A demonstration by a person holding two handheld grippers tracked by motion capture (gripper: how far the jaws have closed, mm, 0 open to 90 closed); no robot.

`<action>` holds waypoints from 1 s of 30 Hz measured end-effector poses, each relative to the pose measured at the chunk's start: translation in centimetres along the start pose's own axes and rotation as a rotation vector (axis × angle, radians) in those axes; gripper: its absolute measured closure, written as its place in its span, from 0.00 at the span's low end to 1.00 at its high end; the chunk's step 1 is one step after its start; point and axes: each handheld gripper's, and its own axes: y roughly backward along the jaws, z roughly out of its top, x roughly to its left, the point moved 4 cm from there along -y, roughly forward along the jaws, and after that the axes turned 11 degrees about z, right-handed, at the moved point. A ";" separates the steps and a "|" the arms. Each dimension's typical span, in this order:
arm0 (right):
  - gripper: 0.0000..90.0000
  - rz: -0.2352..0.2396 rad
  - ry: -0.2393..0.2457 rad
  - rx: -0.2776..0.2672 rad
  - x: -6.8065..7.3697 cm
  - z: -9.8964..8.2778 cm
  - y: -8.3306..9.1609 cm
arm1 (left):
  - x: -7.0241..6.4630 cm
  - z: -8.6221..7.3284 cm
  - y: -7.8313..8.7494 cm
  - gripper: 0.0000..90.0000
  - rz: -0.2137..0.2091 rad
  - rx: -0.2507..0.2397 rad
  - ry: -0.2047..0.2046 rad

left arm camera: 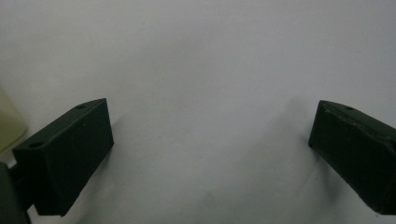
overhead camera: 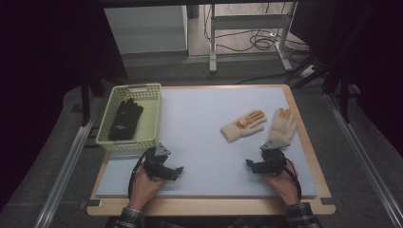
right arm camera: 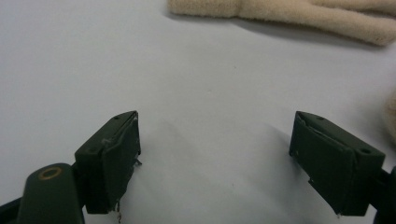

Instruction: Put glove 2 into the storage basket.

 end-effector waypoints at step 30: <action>0.35 -0.256 -0.161 -0.029 -12.0 2.5 3.9 | 0.0 0.0 0.0 0.00 -0.001 -0.002 0.002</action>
